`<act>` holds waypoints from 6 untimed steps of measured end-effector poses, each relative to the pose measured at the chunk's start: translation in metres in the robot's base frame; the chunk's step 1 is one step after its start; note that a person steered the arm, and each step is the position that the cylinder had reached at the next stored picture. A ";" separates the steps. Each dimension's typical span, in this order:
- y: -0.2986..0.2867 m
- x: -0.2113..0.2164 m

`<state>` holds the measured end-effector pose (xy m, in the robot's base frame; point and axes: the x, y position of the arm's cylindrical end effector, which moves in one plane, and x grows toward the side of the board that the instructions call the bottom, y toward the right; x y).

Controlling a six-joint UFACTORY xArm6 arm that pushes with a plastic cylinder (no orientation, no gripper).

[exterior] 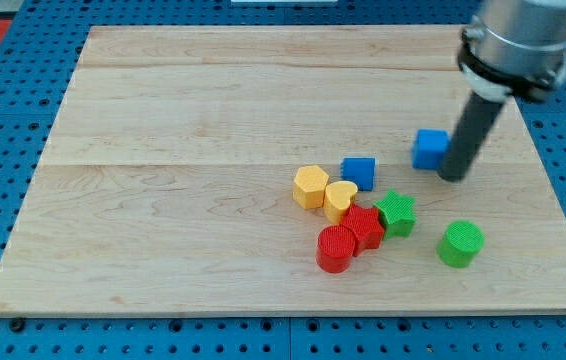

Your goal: Move your arm closer to the yellow hexagon

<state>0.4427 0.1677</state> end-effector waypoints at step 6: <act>-0.055 0.015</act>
